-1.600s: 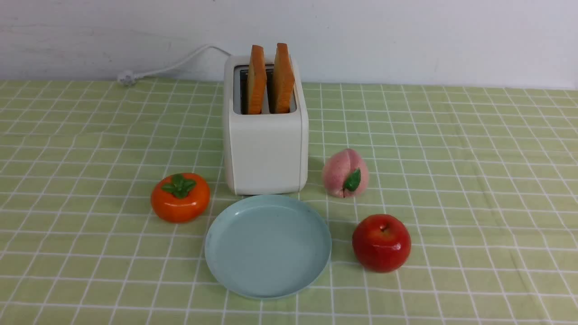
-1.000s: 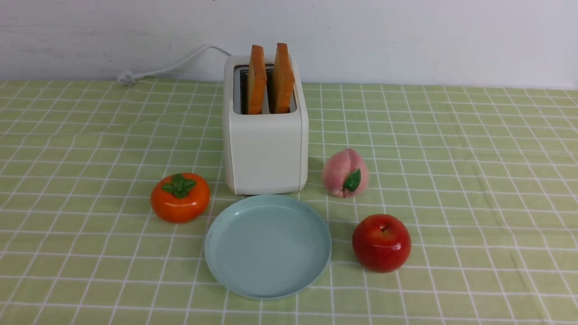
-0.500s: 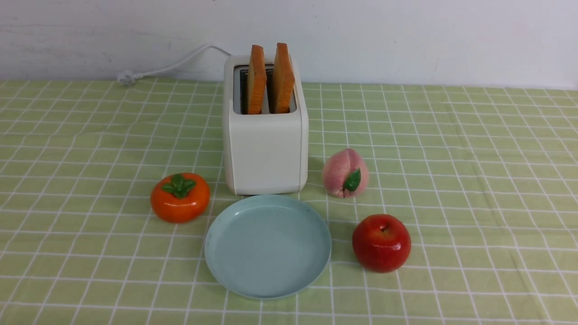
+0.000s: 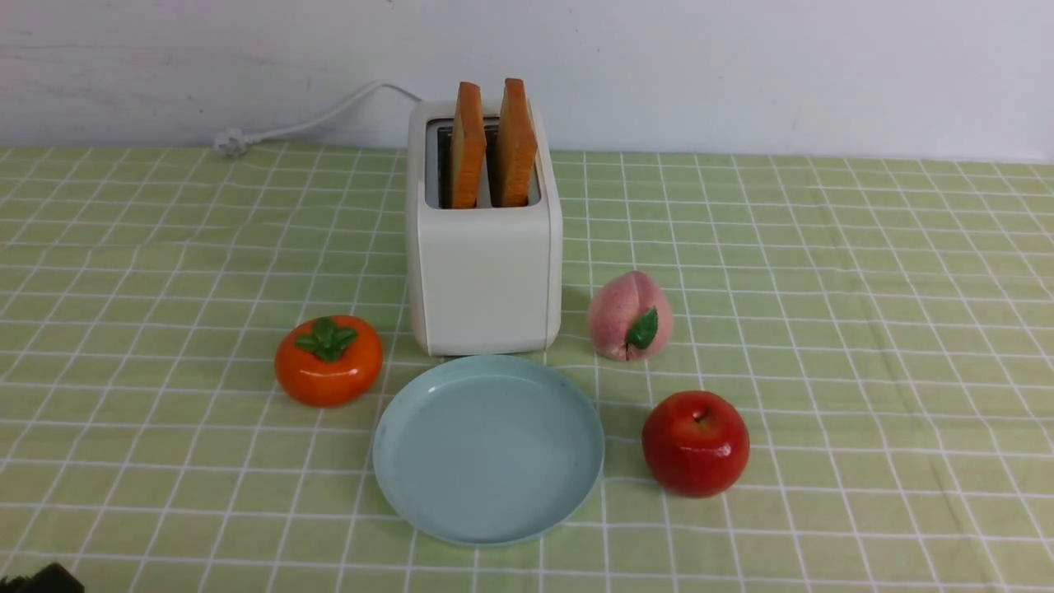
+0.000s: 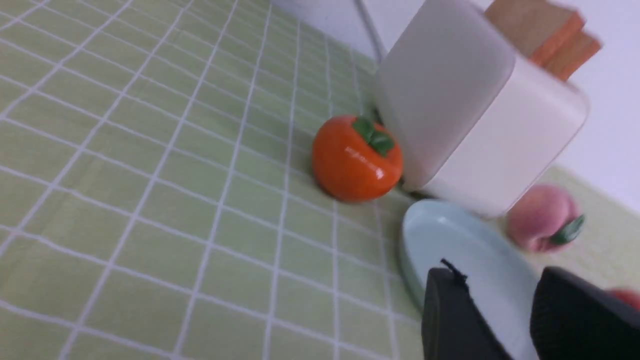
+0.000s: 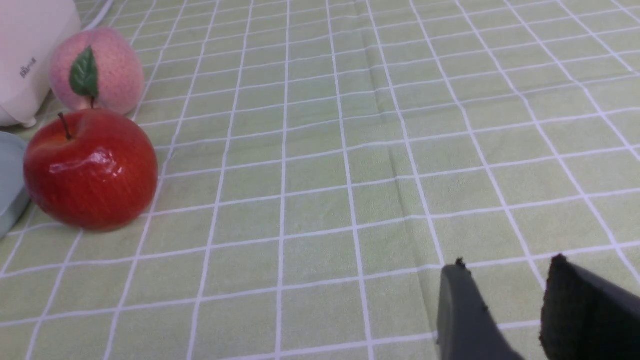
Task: Take toasted bread from bread machine on green coffee tablecloth place on plate.
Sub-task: 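Reach for a toast slice standing in the toaster with the left gripper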
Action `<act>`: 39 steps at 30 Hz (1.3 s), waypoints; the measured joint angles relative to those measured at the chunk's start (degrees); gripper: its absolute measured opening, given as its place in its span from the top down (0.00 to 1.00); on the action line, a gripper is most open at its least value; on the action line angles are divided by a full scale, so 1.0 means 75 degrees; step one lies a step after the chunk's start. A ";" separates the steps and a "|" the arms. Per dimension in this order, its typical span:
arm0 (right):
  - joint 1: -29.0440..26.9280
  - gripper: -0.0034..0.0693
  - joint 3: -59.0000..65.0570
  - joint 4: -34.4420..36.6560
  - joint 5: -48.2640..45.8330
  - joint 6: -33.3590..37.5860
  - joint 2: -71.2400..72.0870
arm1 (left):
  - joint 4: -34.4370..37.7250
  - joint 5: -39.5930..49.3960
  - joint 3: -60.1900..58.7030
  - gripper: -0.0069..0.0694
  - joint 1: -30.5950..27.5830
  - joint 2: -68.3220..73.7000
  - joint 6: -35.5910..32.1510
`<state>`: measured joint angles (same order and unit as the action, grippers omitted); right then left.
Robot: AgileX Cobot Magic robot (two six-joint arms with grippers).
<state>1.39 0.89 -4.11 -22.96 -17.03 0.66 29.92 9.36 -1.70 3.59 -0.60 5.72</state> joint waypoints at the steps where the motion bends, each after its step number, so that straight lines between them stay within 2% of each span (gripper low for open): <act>1: 0.0000 0.62 0.0000 -0.0007 0.0007 0.0000 0.0000 | 0.0720 -0.0282 0.0000 0.60 0.0000 0.0000 0.0000; 5: 0.0000 0.62 0.0007 -0.0101 0.0128 0.0000 0.0000 | 0.2051 -0.0743 0.0000 0.60 0.0000 0.0000 0.0000; 6: 0.0000 0.62 0.0007 -0.0101 0.0154 0.0000 0.0000 | 0.2126 -0.0743 0.0000 0.60 0.0000 0.0000 0.0000; 7: 0.0000 0.62 0.0031 0.0009 0.0288 -0.0114 0.0000 | 0.2737 -0.1064 0.0000 0.60 0.0000 0.0000 0.0000; 8: 0.0000 0.62 0.0033 0.0045 0.0318 -0.0145 0.0000 | 0.2799 -0.1064 0.0000 0.60 0.0000 0.0000 0.0000; 10: 0.0000 0.62 0.0082 0.0861 0.0774 -0.0754 0.0000 | 0.3307 -0.1460 0.0000 0.60 0.0000 0.0000 -0.0049; 12: 0.0000 0.62 0.0082 0.1203 0.0991 -0.1049 0.0000 | 0.3382 -0.1492 0.0000 0.60 0.0000 0.0000 -0.0173; 13: 0.0000 0.62 0.0082 0.1741 0.1373 -0.1550 0.0000 | 0.3429 -0.1315 0.0086 0.62 0.0000 0.0000 -0.0437; 14: 0.0000 0.62 0.0082 0.1870 0.1463 -0.1601 0.0000 | 0.3437 -0.1247 0.0129 0.63 0.0000 0.0000 -0.0520; 16: 0.0000 0.62 0.0082 0.2470 0.1961 -0.2130 0.0000 | 0.3429 -0.0806 0.0567 0.75 0.0000 0.0000 -0.1214; 17: 0.0000 0.62 0.0082 0.2522 0.2035 -0.2177 0.0000 | 0.3429 -0.0806 0.0608 0.76 0.0000 0.0000 -0.1276; 18: 0.0000 0.62 0.0082 0.2668 0.2323 -0.2267 0.0000 | 0.3397 -0.0506 0.0934 0.86 0.0000 0.0000 -0.1830; 19: 0.0000 0.62 0.0082 0.2687 0.2473 -0.2297 0.0000 | 0.3382 -0.0340 0.1127 0.91 0.0000 0.0000 -0.2202; 21: 0.0000 0.64 0.0082 0.2687 0.2519 -0.2324 0.0000 | 0.3371 0.0014 0.1436 0.93 0.0000 0.0000 -0.2850; 24: 0.0000 0.72 -0.0255 0.2501 0.1775 -0.2309 0.0000 | 0.3339 0.0506 0.1797 0.93 0.0075 0.0192 -0.3859; 26: 0.0014 0.79 -0.0724 0.2392 0.1138 -0.2045 -0.0049 | 0.3346 0.0494 0.1889 0.93 0.0299 0.0451 -0.4143; 28: 0.0148 0.87 -0.1413 0.2346 0.0393 -0.1273 -0.0331 | 0.3352 0.0369 0.1936 0.93 0.0739 0.0849 -0.4436; 29: 0.0164 0.88 -0.1490 0.2346 0.0316 -0.1184 -0.0364 | 0.3352 0.0357 0.1936 0.93 0.0840 0.0935 -0.4484; 30: 0.0319 0.92 -0.2177 0.2391 -0.0439 -0.0422 -0.0681 | 0.3352 0.0295 0.1943 0.93 0.1257 0.1301 -0.4615; 31: 0.0429 0.94 -0.2481 0.2462 -0.0808 0.0083 -0.0909 | 0.3354 0.0278 0.1943 0.93 0.1509 0.1552 -0.4682; 32: 0.0451 0.94 -0.2557 0.2477 -0.0899 0.0183 -0.0956 | 0.3361 0.0278 0.1943 0.93 0.1509 0.1552 -0.4695; 34: 0.0710 0.95 -0.3476 0.2728 -0.2083 0.1400 -0.1619 | 0.3390 0.0046 0.1962 0.93 0.2072 0.2352 -0.4751; 39: 0.0886 0.95 -0.4545 0.3068 -0.3665 0.2732 -0.2770 | 0.3697 -0.0302 0.2358 0.93 0.2427 0.3744 -0.4760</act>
<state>8.03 -33.20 18.91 -50.45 3.46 -20.12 57.64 7.09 15.98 21.79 27.48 -29.98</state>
